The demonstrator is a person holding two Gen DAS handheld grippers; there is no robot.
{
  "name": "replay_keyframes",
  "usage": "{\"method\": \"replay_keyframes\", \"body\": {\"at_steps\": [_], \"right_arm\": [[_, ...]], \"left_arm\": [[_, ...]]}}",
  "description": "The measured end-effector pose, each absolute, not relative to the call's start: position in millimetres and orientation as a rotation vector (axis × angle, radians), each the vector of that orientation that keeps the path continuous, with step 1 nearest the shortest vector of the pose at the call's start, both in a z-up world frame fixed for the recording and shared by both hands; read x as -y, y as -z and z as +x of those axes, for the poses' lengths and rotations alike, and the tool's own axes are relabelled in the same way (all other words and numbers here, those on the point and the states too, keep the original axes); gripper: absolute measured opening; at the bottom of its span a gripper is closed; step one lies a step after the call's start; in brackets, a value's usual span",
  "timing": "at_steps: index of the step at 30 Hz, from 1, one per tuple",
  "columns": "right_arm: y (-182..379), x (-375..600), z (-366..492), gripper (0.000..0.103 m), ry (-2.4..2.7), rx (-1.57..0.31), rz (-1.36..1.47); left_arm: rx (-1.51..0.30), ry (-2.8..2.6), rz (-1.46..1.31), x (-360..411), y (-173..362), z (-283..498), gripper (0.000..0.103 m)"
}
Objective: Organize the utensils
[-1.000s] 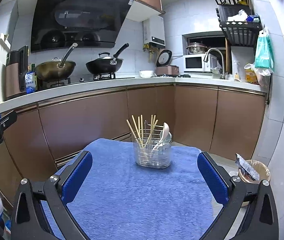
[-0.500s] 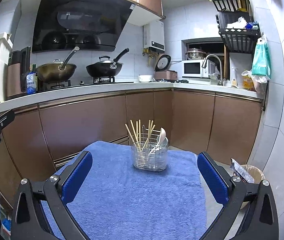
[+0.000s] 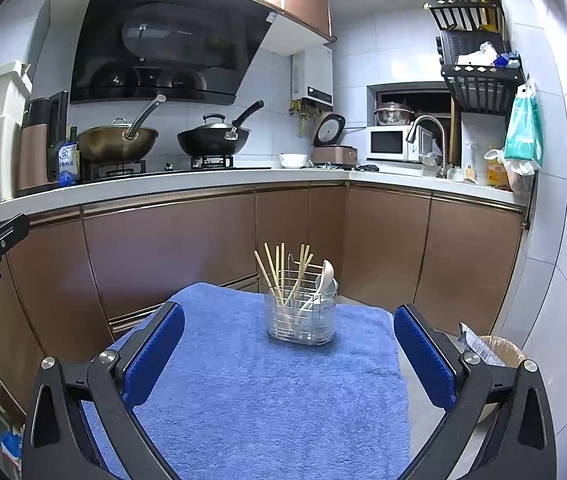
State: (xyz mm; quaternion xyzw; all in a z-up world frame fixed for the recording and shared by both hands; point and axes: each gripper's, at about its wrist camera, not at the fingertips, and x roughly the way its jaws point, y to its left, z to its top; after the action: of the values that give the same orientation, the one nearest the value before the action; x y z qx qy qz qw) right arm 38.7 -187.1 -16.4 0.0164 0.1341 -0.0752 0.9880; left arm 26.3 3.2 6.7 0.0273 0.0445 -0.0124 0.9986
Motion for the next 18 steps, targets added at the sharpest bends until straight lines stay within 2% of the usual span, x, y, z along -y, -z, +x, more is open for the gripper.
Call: {"method": "replay_keyframes", "body": {"at_steps": [18], "right_arm": [[13.9,189.4,33.5,0.103,0.152,-0.262,0.033]], "left_arm": [[-0.083,0.029,0.066,-3.2,-9.2,20.7,0.069]]}}
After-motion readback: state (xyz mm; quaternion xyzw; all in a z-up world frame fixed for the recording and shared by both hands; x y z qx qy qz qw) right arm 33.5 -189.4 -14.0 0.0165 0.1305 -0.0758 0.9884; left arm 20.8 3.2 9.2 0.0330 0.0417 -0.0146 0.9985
